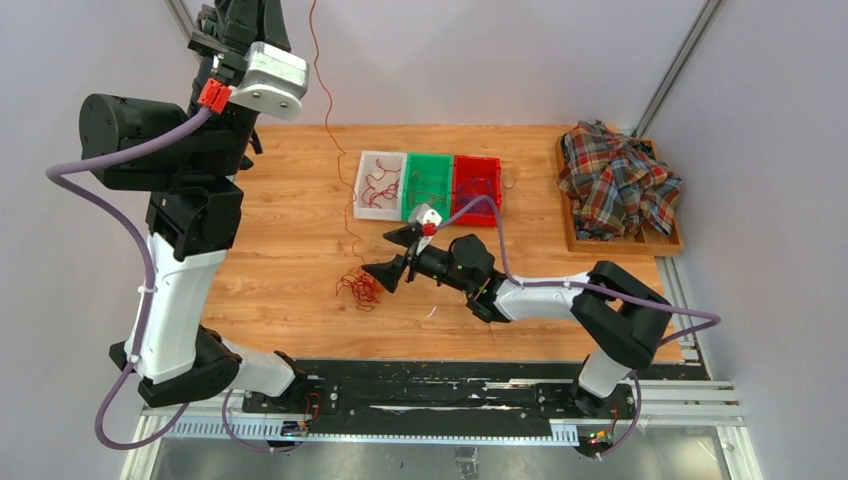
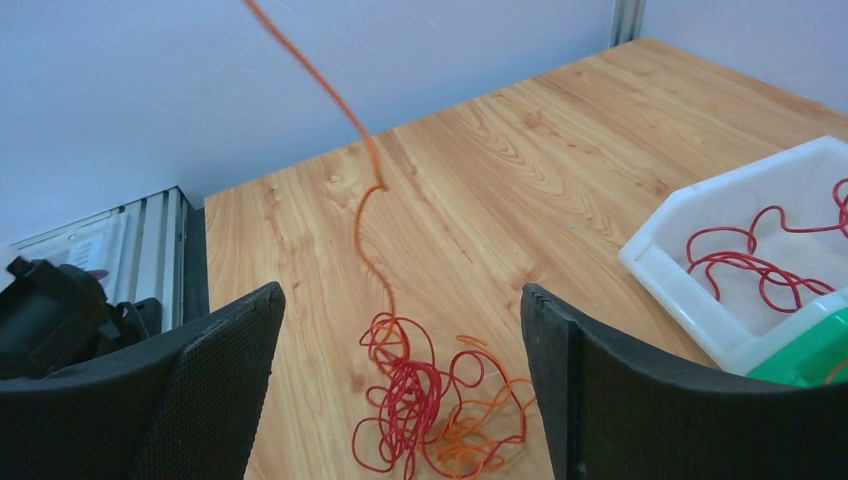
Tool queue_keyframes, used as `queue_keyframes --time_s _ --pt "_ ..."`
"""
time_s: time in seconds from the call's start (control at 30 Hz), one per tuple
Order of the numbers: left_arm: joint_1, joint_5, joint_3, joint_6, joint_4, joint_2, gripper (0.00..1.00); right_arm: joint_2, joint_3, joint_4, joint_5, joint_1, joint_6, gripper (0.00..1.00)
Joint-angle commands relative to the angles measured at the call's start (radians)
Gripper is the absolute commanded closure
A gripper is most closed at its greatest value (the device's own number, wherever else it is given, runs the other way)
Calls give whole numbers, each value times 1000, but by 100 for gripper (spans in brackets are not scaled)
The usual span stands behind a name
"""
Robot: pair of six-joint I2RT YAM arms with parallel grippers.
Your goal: Untangle the cables
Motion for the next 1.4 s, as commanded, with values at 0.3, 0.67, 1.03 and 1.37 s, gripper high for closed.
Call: queue_keyframes --time_s 0.3,0.67,1.03,1.37 --pt "-9 35 74 4 13 -3 100 281 351 -80 -53 6 31 26" --pt "-9 71 312 101 74 124 99 429 291 -115 245 4 121 61" --pt "-10 123 399 184 352 209 99 468 103 -60 382 8 256 56" --pt "-10 85 29 205 316 47 99 320 -15 51 410 8 257 45"
